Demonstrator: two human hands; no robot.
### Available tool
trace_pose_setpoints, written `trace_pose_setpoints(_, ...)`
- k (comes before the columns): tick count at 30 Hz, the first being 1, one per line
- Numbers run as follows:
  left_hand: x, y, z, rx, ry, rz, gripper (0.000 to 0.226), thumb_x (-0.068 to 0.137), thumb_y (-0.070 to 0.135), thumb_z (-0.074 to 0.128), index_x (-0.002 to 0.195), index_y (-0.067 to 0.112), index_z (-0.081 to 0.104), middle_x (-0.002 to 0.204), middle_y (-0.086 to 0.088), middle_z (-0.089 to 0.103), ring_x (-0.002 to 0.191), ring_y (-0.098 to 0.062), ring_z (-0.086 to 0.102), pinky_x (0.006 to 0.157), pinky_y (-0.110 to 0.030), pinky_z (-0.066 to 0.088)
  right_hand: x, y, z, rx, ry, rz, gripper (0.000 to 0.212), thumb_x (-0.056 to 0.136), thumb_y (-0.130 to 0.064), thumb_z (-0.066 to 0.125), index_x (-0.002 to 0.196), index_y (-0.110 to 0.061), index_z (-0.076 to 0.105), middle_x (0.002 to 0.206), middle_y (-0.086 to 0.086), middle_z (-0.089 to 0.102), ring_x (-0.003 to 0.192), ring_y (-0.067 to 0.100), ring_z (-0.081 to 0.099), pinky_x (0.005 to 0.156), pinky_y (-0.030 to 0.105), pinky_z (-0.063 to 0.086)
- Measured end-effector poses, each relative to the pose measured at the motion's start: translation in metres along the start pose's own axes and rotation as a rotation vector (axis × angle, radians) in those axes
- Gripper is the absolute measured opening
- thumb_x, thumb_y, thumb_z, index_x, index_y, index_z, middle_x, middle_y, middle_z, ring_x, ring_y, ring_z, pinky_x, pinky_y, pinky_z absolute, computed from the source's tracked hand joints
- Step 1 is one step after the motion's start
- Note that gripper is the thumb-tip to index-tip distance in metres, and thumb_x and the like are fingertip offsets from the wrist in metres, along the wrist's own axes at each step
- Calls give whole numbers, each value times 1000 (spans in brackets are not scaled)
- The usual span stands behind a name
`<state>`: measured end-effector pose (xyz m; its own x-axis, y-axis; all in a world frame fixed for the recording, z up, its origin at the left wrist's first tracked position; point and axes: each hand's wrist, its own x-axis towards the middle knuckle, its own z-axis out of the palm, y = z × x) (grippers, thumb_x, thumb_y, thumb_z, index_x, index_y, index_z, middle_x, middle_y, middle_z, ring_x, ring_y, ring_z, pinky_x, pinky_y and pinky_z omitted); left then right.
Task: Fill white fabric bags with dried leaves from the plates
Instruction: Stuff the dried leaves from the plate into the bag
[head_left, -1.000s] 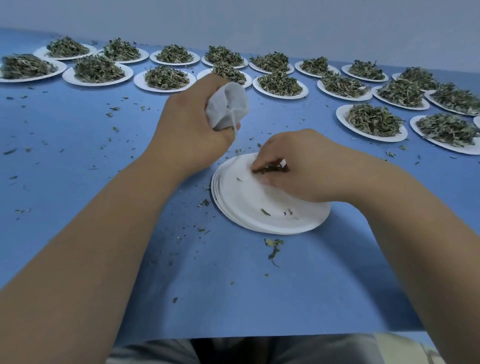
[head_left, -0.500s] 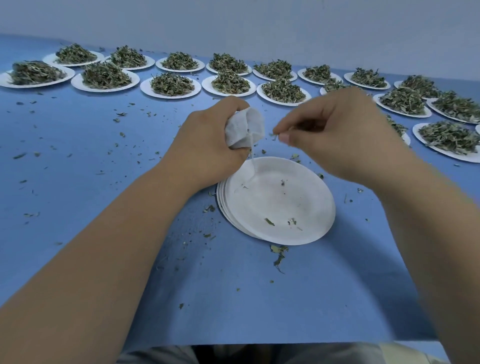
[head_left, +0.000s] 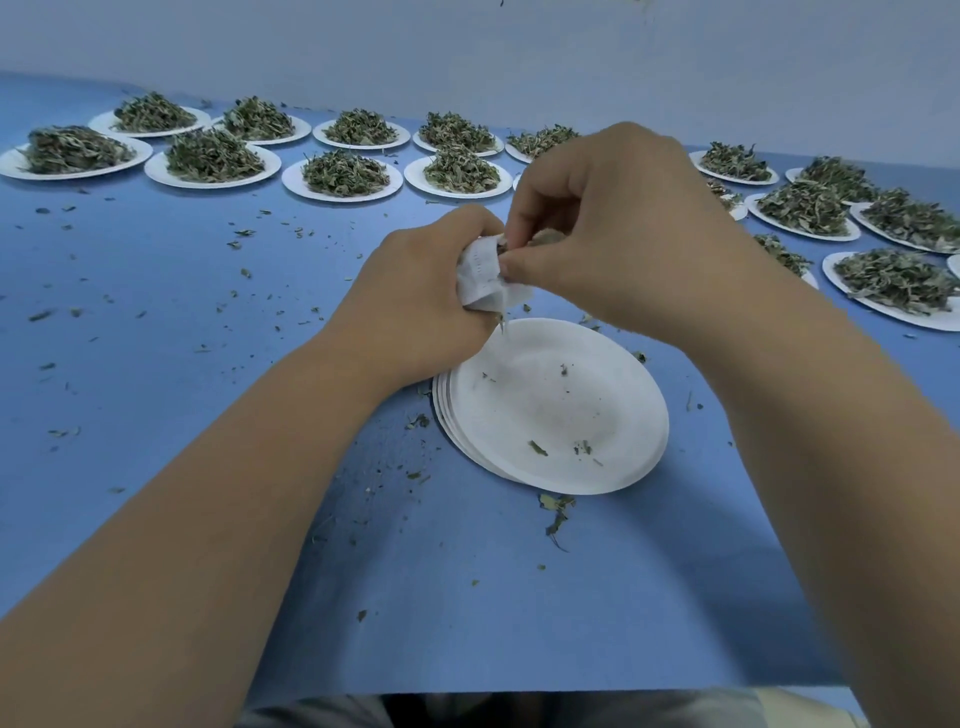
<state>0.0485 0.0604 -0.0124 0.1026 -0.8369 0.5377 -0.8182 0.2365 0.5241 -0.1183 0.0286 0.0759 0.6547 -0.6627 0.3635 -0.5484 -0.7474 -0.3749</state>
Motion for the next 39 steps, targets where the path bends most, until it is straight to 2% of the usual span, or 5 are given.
trace_pose_setpoints(10, 9, -8, 9, 32, 121, -56, 41, 79, 28, 71, 79, 55, 40, 76, 17, 53, 65, 10, 47, 56, -17, 39, 2, -2, -7, 210, -108, 80, 31, 86, -4, 73, 96, -33, 79, 90, -12, 76, 87, 10, 74, 80, 37, 62)
trace_pose_setpoints(14, 5, 0, 1, -83, 136, -80, 36, 76, 32, 73, 79, 53, 43, 82, 35, 56, 69, 14, 51, 60, -2, 39, 14, -4, -8, 156, -122, 49, 25, 89, -6, 67, 87, -31, 66, 95, -15, 72, 79, -6, 68, 52, 6, 45)
trace_pose_setpoints(26, 8, 1, -3, -197, 126, -173, 35, 82, 22, 77, 88, 44, 50, 73, 31, 58, 69, 18, 54, 58, -4, 39, 25, -3, 3, 34, 7, -80, 3, 92, -21, 68, 93, -22, 65, 93, -9, 74, 67, -10, 57, 58, 8, 40)
trace_pose_setpoints(33, 8, 2, -6, -252, 161, -257, 26, 81, 32, 75, 97, 42, 58, 84, 24, 65, 75, 12, 59, 56, -2, 39, 17, 0, 17, -66, 17, -111, 47, 109, -48, 35, 105, -26, 76, 127, -12, 63, 134, 14, 40, 114, 42, 29)
trace_pose_setpoints(39, 9, 3, -7, -270, 166, -268, 29, 81, 28, 77, 100, 43, 60, 87, 24, 64, 80, 17, 57, 59, 0, 39, 16, 7, 25, 234, 33, -51, 58, 110, -49, 27, 103, -14, 73, 126, -2, 64, 121, 2, 48, 96, 10, 34)
